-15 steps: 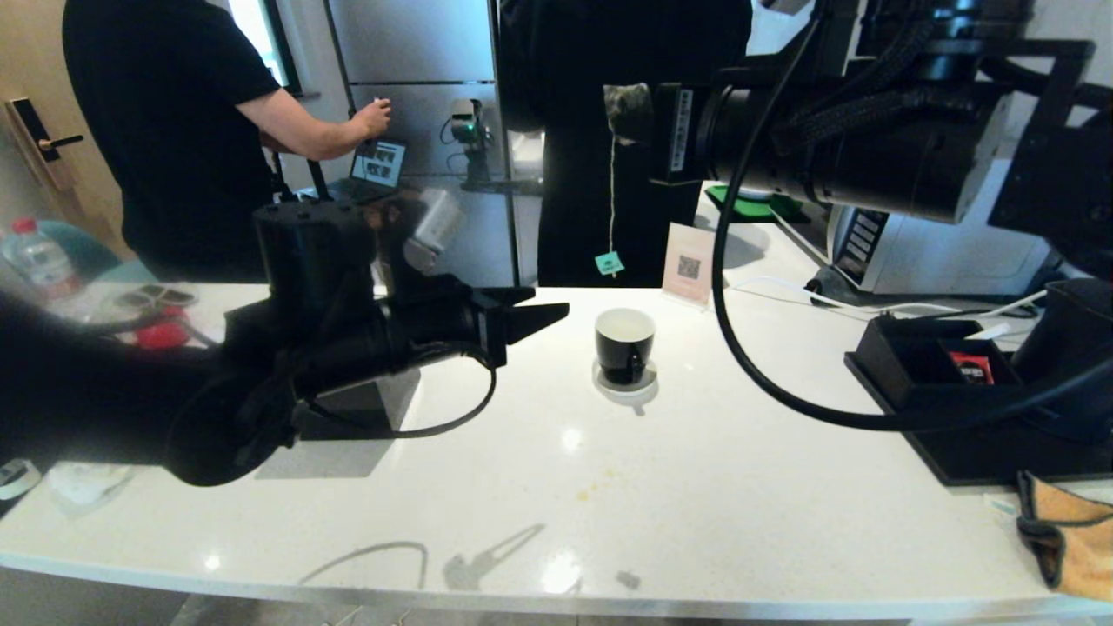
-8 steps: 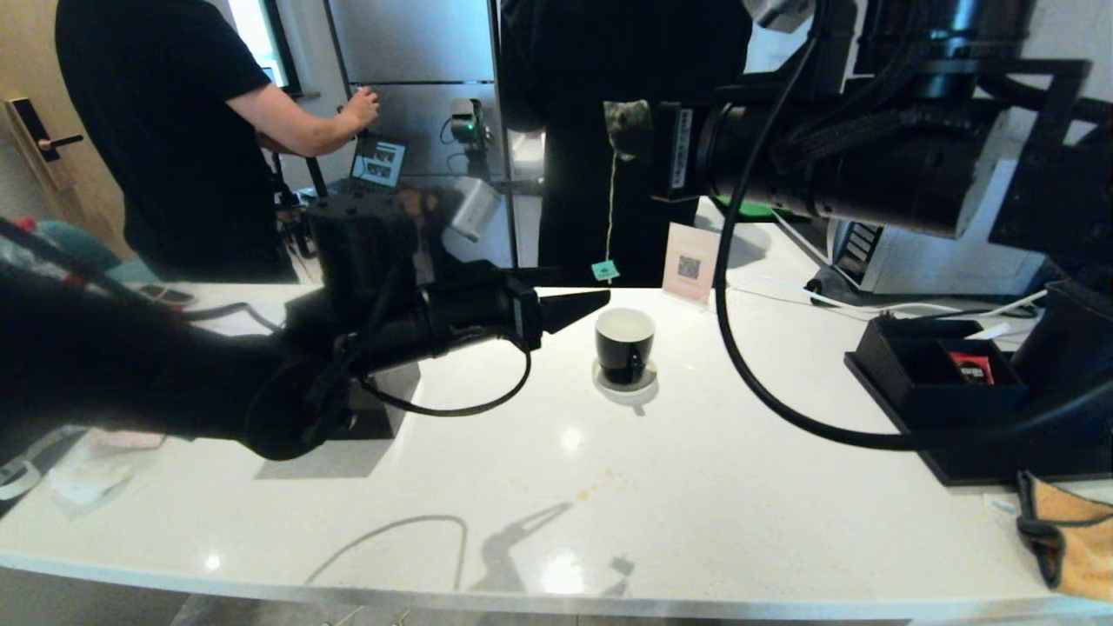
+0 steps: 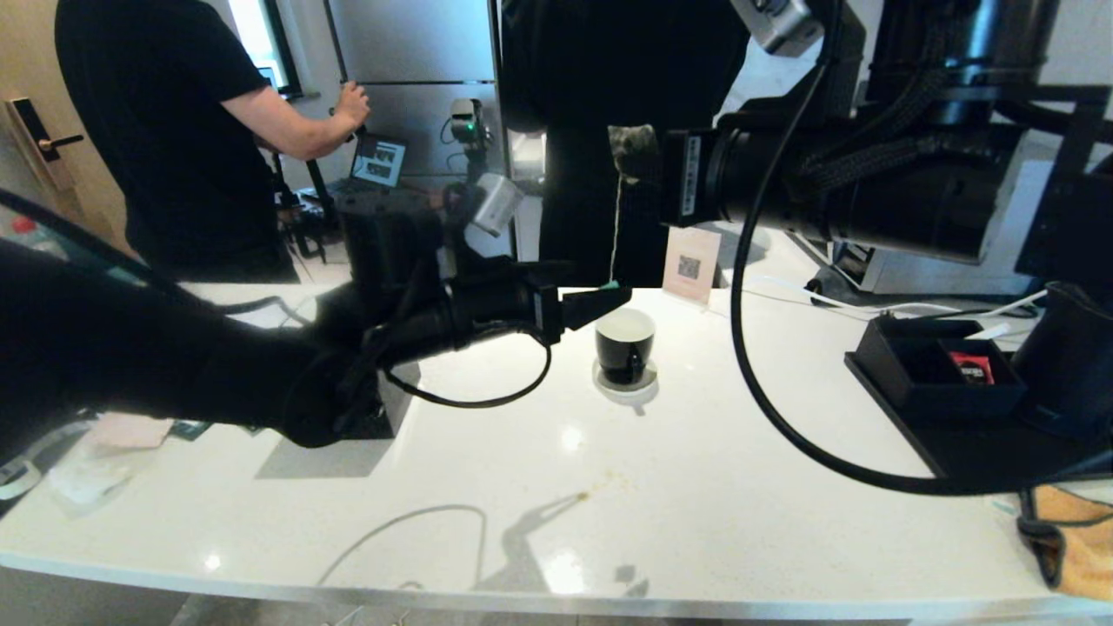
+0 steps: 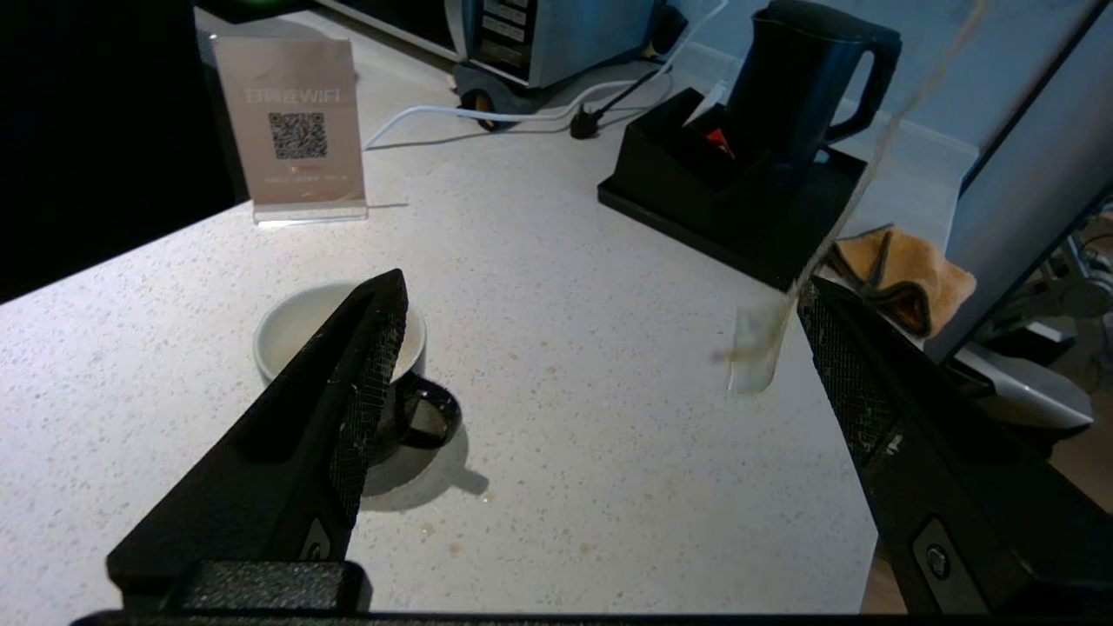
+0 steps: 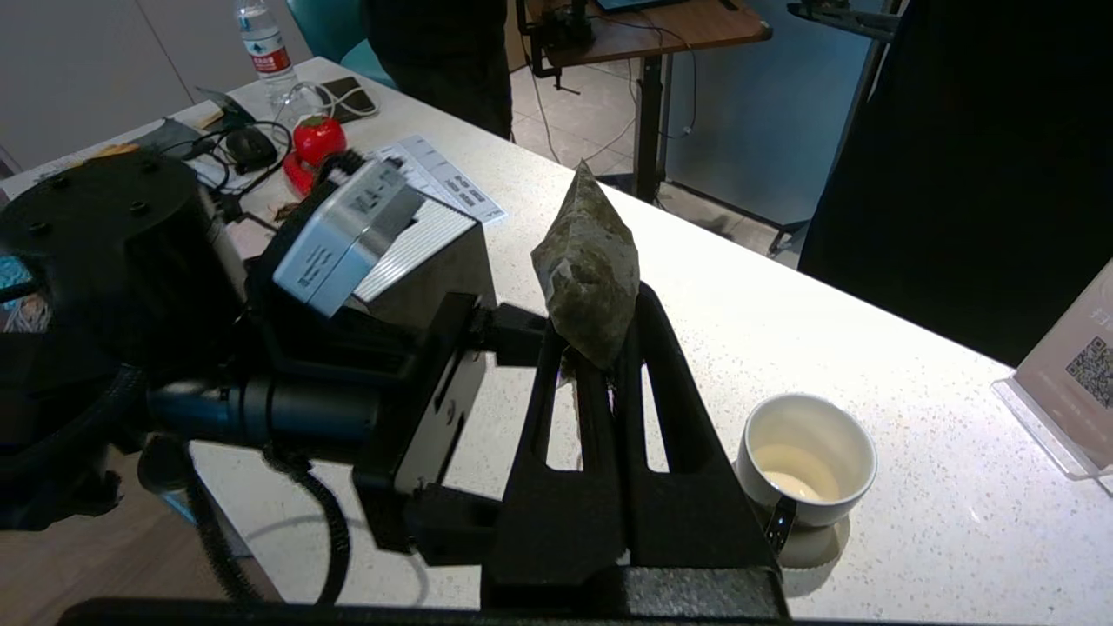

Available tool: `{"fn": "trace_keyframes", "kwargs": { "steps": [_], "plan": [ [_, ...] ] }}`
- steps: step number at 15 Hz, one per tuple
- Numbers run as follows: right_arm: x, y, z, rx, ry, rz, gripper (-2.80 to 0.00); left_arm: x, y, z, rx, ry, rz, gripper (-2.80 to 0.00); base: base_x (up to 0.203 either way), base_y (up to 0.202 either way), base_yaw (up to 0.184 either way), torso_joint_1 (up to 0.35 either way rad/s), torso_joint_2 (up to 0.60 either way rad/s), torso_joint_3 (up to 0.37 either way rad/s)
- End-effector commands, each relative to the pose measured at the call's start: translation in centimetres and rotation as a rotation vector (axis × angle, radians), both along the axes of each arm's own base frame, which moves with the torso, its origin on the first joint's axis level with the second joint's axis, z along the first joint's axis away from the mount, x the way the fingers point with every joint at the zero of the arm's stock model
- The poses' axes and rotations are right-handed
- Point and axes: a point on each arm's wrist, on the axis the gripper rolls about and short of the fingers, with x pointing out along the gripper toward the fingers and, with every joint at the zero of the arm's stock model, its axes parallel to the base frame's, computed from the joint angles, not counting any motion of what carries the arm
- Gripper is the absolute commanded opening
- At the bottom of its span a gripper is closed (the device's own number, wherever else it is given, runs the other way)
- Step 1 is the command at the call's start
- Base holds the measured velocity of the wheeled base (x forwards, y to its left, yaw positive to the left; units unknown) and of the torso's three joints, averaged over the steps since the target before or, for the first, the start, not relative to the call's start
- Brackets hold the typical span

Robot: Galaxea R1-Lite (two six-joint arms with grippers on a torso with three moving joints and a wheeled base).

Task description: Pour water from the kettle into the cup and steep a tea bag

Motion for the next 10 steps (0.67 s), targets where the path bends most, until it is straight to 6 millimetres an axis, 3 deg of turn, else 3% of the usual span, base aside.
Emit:
{"fn": "trace_keyframes", "kwargs": {
  "steps": [1,10],
  "plan": [
    [-0.6,-0.1,0.0,-0.002,0.003,0.01,-2.8,0.2,-0.7,0.2,-0.011,-0.013,-0.016,0.0,0.0,0.0,0.0,0.0,0.0,0.0],
    [-1.2,-0.1,0.0,-0.001,0.002,0.021,-2.8,0.5,-2.9,0.0,-0.018,-0.029,-0.066,0.0,0.0,0.0,0.0,0.0,0.0,0.0]
  ]
}}
